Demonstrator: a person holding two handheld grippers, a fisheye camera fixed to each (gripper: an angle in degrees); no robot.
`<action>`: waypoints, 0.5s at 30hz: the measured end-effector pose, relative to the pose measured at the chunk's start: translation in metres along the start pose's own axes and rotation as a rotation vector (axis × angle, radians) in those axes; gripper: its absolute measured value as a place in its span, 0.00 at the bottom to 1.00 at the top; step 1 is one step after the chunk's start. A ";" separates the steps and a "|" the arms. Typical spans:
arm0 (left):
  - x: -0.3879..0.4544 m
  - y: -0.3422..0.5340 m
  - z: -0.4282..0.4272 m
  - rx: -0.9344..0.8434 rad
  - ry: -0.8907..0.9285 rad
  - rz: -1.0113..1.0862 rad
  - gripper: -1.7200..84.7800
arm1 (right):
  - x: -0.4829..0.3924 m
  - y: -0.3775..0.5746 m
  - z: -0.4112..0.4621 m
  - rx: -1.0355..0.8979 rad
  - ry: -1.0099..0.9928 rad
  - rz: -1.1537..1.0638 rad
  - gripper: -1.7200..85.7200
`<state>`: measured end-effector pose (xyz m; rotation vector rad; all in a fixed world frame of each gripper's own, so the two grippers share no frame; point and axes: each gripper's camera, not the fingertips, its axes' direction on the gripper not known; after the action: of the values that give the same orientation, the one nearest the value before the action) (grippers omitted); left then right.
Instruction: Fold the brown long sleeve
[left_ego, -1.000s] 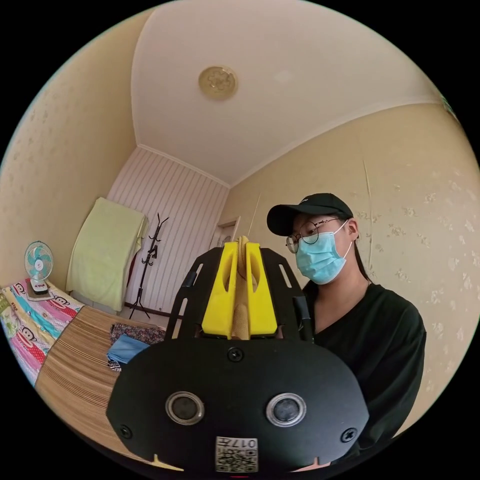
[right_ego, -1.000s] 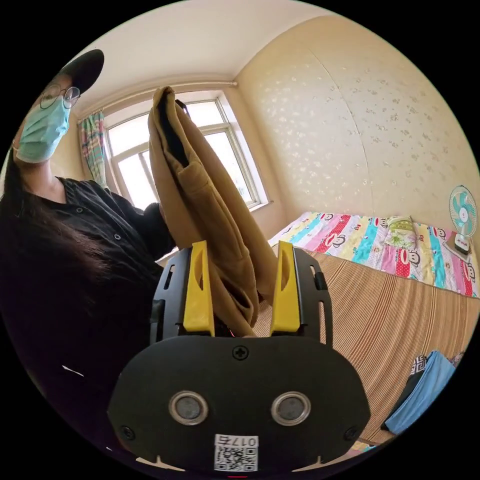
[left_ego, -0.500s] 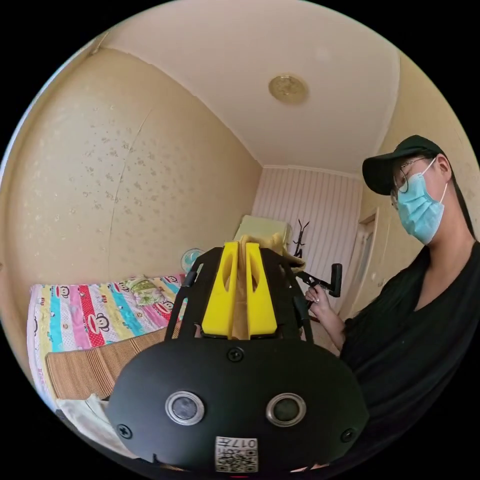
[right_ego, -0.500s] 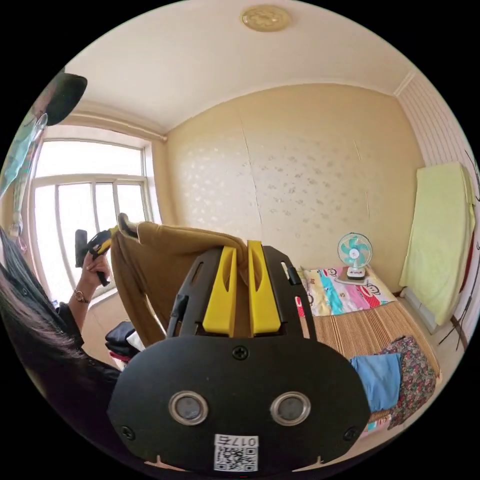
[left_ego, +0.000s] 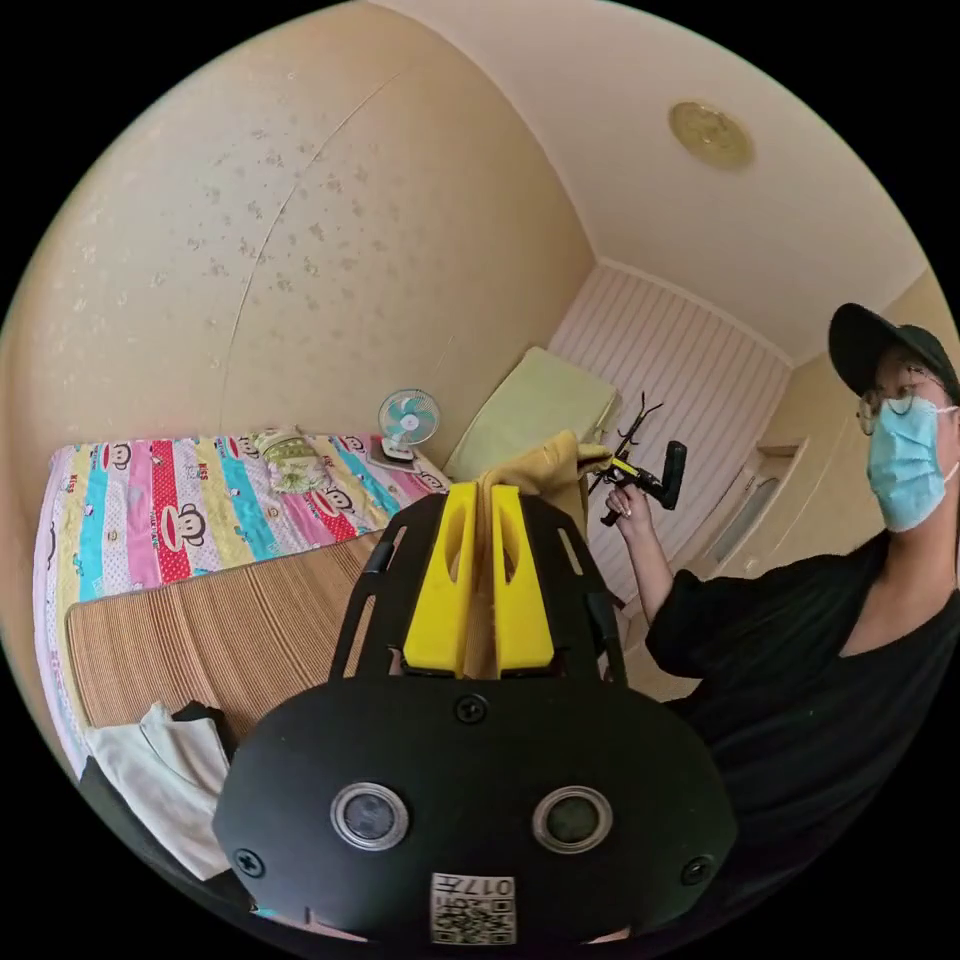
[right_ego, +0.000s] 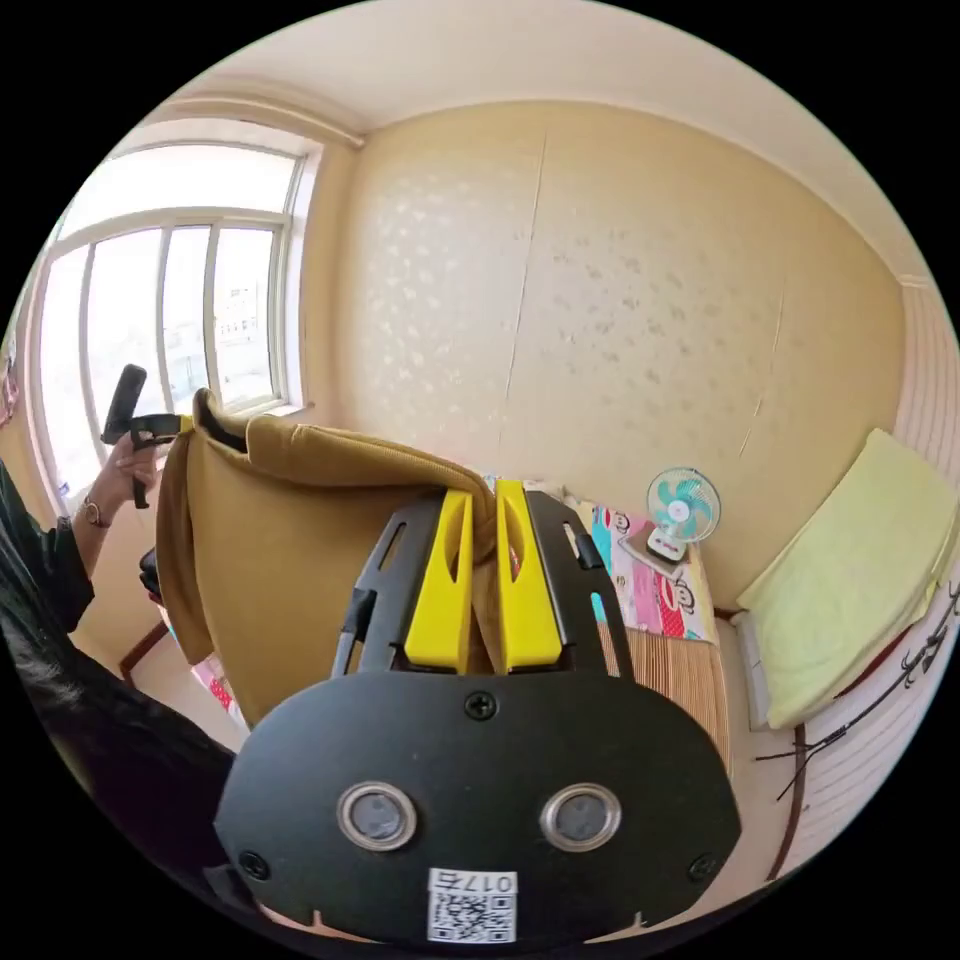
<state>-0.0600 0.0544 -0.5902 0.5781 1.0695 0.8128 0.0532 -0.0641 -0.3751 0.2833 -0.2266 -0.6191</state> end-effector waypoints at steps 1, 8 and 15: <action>-0.044 -0.012 0.037 -0.058 -0.061 -0.037 0.04 | 0.032 -0.011 0.064 -0.125 -0.051 0.063 0.08; -0.271 0.037 0.192 -0.281 -0.426 -0.521 0.09 | 0.093 0.050 0.299 -0.494 0.038 0.384 0.09; -0.279 0.203 0.278 -0.592 -0.411 -0.599 0.12 | 0.054 0.201 0.365 -0.828 -0.184 0.399 0.10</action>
<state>0.0675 -0.0614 -0.1820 -0.0899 0.5275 0.4145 0.0971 -0.0106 0.0396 -0.6090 -0.1789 -0.2999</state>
